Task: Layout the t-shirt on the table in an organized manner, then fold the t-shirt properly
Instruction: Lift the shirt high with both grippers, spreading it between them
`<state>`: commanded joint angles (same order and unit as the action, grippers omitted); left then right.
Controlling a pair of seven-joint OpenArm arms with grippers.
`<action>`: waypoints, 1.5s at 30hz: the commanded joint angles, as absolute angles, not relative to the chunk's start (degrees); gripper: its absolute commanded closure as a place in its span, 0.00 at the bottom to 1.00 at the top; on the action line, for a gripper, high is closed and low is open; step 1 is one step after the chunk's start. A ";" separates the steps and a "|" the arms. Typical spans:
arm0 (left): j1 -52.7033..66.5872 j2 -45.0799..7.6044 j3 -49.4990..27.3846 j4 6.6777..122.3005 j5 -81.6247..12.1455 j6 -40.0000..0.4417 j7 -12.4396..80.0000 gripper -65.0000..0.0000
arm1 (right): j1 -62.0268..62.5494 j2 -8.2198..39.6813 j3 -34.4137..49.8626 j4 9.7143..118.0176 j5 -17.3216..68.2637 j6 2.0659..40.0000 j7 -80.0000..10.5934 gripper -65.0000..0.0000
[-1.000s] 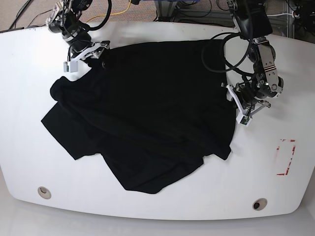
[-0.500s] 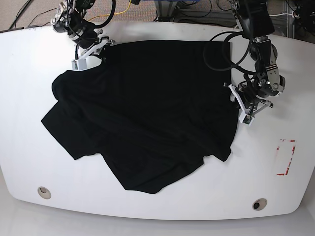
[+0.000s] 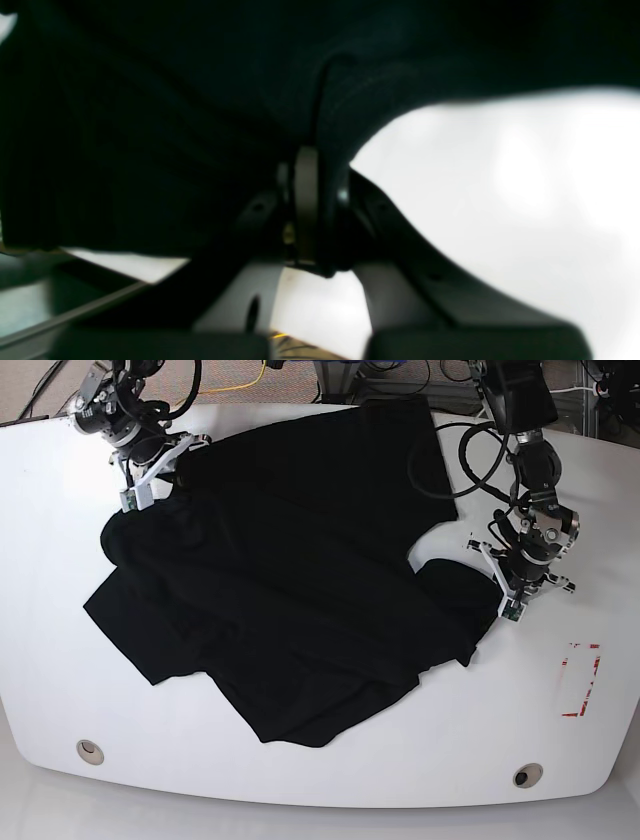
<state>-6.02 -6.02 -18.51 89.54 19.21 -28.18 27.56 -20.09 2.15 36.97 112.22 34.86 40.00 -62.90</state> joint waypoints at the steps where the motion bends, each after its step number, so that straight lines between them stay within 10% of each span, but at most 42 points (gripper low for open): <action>1: -6.55 -6.11 -18.51 90.86 19.30 -27.12 27.56 1.00 | -19.38 3.03 36.97 112.22 34.86 40.00 -63.16 1.00; 13: -16.66 -8.66 -18.24 104.66 21.85 -19.21 27.74 1.00 | -4.00 14.02 37.05 112.04 42.86 40.00 -67.82 1.00; 45: -62.81 -8.22 -4.44 103.16 35.56 -18.77 45.23 1.00 | 60.53 34.33 19.65 74.86 43.47 40.00 -72.48 1.00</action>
